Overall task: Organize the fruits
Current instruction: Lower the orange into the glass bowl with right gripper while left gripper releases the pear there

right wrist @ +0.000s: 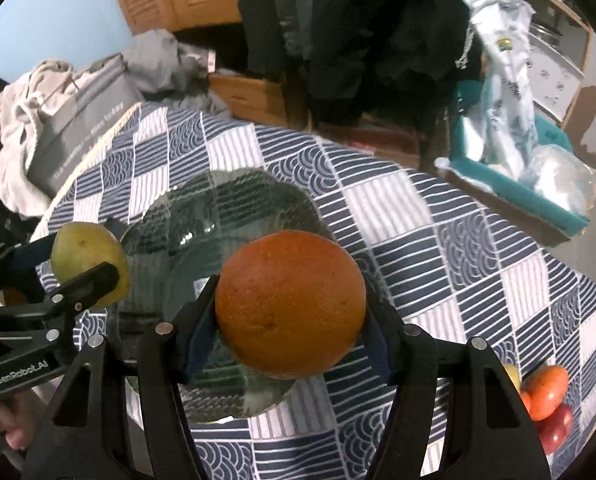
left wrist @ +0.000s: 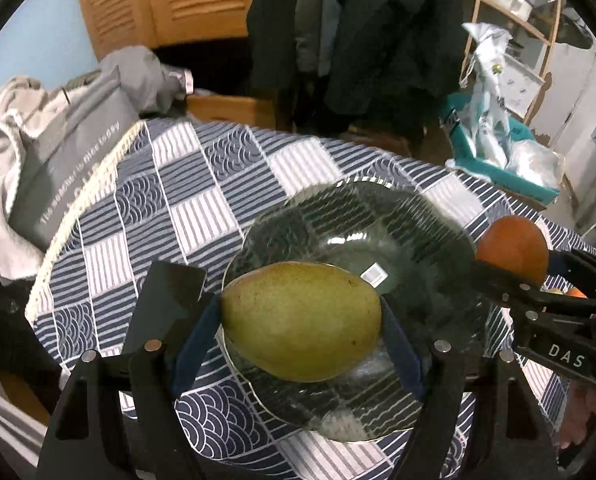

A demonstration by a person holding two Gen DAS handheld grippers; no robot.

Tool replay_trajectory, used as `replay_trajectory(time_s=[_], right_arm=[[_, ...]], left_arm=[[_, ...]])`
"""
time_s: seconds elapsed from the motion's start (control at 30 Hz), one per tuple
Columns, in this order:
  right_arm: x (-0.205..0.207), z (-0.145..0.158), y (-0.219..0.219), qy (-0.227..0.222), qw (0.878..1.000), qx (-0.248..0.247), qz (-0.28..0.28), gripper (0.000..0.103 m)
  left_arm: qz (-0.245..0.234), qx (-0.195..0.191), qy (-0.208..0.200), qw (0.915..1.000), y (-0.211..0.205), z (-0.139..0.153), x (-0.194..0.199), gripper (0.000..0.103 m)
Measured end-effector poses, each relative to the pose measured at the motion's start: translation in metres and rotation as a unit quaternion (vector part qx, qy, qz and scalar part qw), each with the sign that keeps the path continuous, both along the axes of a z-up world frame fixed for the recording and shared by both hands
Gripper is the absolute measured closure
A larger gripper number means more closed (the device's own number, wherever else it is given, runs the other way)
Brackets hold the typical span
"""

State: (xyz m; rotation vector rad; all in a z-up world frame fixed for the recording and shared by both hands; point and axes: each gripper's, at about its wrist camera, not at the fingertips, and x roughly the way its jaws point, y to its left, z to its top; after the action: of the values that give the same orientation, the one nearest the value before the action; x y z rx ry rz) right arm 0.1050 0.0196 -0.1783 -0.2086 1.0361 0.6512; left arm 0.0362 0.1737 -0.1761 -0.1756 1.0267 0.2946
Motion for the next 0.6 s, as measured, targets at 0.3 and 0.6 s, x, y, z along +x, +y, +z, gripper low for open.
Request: replay_trajectory(time_s=[0.3, 0.6], right_arm=[[-0.003, -0.020, 0.018, 0.013, 0.999, -0.022, 0.025, 0.039], [-0.005, -0.031, 0.020, 0.029, 0.999, -0.028, 0.035, 0.039]], left_arm=[[0.002, -0.022, 0.041, 0.9989, 0.010, -0.027, 0.001, 0.022], [0.000, -0.032, 0.065, 0.9974, 0.011, -0.046, 0.001, 0.022]])
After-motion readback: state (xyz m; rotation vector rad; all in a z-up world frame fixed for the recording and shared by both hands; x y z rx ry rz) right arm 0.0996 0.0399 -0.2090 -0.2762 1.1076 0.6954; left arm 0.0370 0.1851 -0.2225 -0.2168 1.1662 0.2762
